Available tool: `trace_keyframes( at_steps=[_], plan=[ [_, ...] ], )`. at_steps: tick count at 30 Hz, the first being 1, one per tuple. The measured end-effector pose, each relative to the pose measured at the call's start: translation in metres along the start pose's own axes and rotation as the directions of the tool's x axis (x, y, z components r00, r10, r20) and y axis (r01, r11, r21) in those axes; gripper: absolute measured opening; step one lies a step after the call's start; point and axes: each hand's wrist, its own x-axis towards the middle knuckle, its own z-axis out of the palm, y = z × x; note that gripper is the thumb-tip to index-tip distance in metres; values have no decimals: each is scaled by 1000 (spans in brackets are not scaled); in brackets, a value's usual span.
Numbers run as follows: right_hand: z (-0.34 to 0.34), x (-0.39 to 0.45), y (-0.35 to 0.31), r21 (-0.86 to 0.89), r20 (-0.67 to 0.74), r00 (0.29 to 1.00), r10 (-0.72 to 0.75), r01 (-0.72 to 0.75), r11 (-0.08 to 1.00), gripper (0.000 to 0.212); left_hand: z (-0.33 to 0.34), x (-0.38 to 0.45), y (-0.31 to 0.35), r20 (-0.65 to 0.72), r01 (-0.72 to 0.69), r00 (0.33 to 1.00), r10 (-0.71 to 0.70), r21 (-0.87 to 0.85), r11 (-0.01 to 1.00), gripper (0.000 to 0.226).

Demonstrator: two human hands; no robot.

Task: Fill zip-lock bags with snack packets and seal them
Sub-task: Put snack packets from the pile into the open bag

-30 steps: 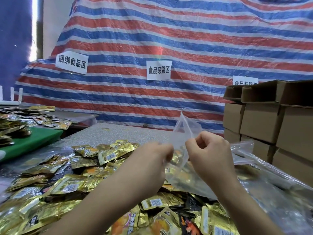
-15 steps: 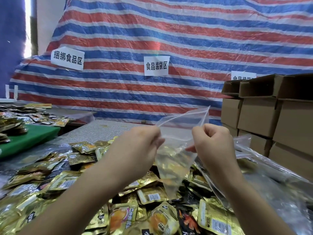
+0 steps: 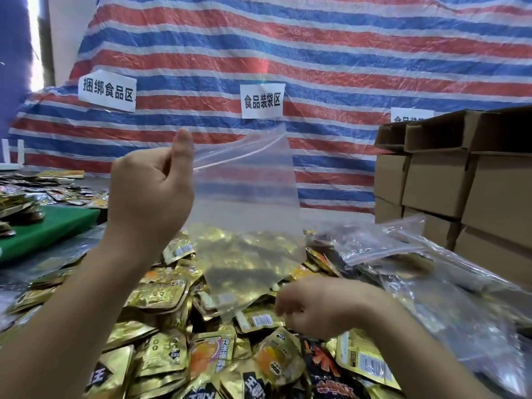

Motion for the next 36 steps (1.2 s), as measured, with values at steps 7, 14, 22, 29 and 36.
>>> trace_keyframes(
  at_steps=[7,14,22,29,36],
  plan=[
    [44,32,7,48,-130,987,-97,104,993,24,6,-1,-1,-25,49,998,-50,-35,998,67],
    [63,43,15,230,-141,988,-64,96,969,52,5,-1,5,-17,15,1000,-15,-39,999,67],
    [63,43,9,45,-321,945,-60,79,996,42,8,-3,7,-10,-16,1000,15,-31,999,66],
    [47,44,28,326,-433,891,136,14,945,16,0,3,1,-99,-16,995,12,-43,999,64],
    [9,28,31,917,-359,766,533,182,355,24,-11,12,-3,-175,42,983,-63,-118,992,64]
  ],
)
